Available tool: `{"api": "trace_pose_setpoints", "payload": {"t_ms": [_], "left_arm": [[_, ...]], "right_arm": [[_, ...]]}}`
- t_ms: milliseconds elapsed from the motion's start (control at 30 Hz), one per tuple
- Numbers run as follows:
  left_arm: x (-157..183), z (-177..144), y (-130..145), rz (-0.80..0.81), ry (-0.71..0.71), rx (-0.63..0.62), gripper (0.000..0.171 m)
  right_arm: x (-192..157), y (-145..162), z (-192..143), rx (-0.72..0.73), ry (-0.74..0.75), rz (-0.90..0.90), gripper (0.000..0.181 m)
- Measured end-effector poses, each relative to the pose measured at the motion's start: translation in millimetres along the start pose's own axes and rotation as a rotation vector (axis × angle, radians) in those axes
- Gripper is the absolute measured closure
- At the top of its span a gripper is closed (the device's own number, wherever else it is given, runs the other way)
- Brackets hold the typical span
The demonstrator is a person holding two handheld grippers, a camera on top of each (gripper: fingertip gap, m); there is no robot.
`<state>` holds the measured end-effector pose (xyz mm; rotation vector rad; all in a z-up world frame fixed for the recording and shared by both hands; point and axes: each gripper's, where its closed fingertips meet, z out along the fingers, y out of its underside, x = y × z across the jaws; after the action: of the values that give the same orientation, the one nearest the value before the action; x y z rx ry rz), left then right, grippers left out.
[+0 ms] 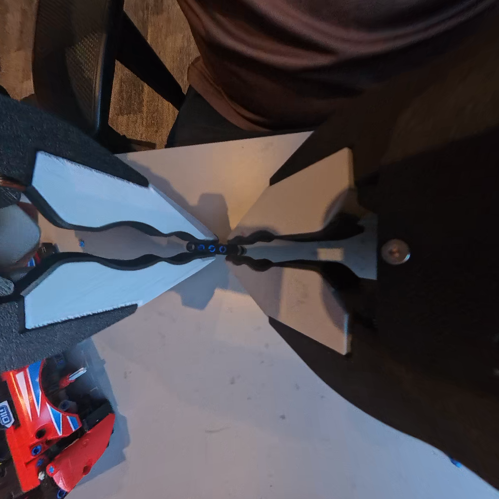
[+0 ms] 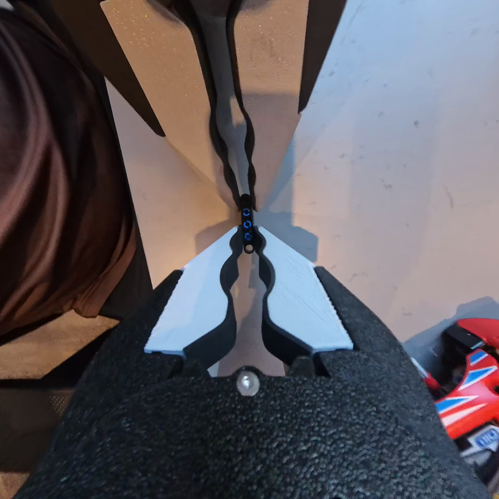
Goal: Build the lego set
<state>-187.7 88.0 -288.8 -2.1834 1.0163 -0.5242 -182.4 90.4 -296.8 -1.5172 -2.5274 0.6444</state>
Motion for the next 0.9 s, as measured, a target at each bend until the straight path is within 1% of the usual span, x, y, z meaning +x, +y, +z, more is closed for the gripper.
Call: {"api": "trace_pose_setpoints", "payload": {"t_ms": [100, 200, 233, 267, 300, 367, 433, 500, 567, 600, 633, 733, 800, 833, 900], "left_arm": [[-0.3, 0.0, 0.0, -0.002, 0.014, -0.002, 0.166], [-0.7, 0.0, -0.4, -0.022, 0.023, -0.010, 0.166], [-2.2, -0.4, -0.5, -0.043, 0.029, -0.003, 0.166], [-6.3, -1.6, -0.2, -0.075, 0.024, 0.009, 0.166], [-10.3, -3.6, 0.1, -0.114, 0.025, 0.027, 0.166], [-14.5, -9.6, -2.5, -0.227, 0.070, 0.087, 0.166], [-14.2, -15.1, -5.1, -0.366, 0.165, 0.137, 0.167], [-10.6, -18.2, -6.4, -0.497, 0.285, 0.162, 0.166], [-7.9, -20.8, -8.6, -0.586, 0.372, 0.188, 0.166], [-9.0, -20.2, -7.2, -0.608, 0.376, 0.185, 0.166], [-10.2, -18.0, -2.8, -0.611, 0.359, 0.162, 0.166], [-3.6, -10.0, 10.5, -0.588, 0.340, 0.059, 0.166], [-0.9, -5.8, 14.6, -0.584, 0.329, 0.016, 0.163], [-1.1, -5.3, 13.9, -0.584, 0.324, 0.014, 0.163], [-6.0, -6.8, 11.8, -0.578, 0.293, 0.024, 0.156]], "right_arm": [[-0.6, -1.1, 0.3, 0.074, -0.025, 0.043, 0.173], [2.3, -1.8, -0.6, 0.114, 0.026, 0.015, 0.172], [3.8, -2.2, -2.0, 0.131, 0.043, 0.019, 0.166], [5.2, -3.9, -4.8, 0.162, 0.052, 0.038, 0.154], [6.7, -7.3, -9.0, 0.207, 0.057, 0.063, 0.147], [13.6, -12.9, -19.5, 0.304, 0.100, 0.100, 0.142], [17.7, -14.6, -26.8, 0.372, 0.148, 0.105, 0.140], [11.5, -16.9, -26.9, 0.409, 0.144, 0.083, 0.137], [7.8, -15.1, -20.7, 0.383, 0.162, 0.037, 0.136], [9.2, -13.3, -17.3, 0.360, 0.190, 0.014, 0.137], [10.4, -12.3, -14.1, 0.341, 0.207, 0.000, 0.137], [4.7, -13.2, -4.6, 0.330, 0.154, 0.014, 0.138], [3.0, -10.2, 2.6, 0.313, 0.136, 0.025, 0.139], [3.8, -6.9, 6.4, 0.293, 0.142, 0.027, 0.139], [3.6, -6.9, 6.3, 0.306, 0.138, 0.042, 0.142]]}}
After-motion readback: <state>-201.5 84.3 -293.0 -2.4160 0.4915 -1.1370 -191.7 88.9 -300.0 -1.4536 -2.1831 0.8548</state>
